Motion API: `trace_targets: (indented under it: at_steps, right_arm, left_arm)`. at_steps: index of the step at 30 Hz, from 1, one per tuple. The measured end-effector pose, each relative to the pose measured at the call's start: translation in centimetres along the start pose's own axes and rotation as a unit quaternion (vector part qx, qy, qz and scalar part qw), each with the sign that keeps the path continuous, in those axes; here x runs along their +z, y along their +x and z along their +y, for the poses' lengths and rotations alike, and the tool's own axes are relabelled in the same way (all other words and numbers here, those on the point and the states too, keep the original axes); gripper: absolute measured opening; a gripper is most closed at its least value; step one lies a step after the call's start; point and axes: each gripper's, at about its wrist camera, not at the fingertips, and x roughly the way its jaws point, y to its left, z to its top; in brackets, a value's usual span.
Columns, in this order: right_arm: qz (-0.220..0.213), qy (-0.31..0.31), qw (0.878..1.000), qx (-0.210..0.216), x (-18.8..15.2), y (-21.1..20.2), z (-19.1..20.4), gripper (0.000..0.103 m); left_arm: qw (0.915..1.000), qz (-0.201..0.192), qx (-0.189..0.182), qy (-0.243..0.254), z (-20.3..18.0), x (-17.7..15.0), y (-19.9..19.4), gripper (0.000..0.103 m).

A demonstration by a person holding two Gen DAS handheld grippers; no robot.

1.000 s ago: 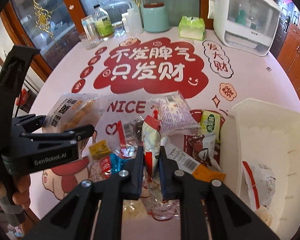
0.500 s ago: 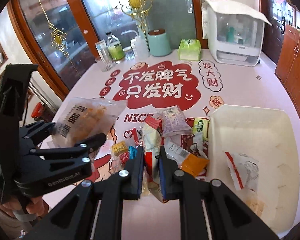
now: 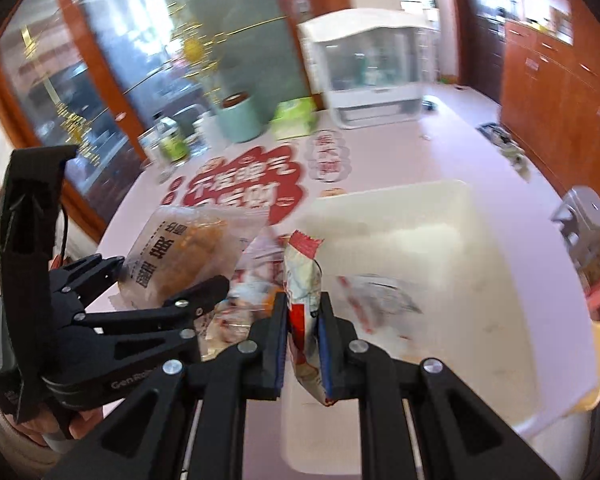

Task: Organize snacks
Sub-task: 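Carry both packs into the white tray and open both tools to release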

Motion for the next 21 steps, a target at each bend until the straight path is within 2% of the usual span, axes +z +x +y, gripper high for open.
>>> trace_targets:
  at_steps: [8,12,21]
  right_arm:
    - [-0.001,0.085,0.995,-0.053,-0.8,-1.0,-7.8,0.014]
    - [0.005,0.114,0.991,-0.065,-1.2,-1.2,-10.6,0.014]
    - [0.013,0.128,0.989,-0.067,-0.6,0.0,-12.4,0.014]
  left_arm:
    - [0.9983,0.001,-0.057,0.013,-4.5,3.6,2.1,0.066]
    - [0.9973,0.0,-0.073,0.013,-6.0,5.9,3.5,0.066]
    - [0.9958,0.02,-0.089,-0.002,-6.3,8.7,7.0,0.066]
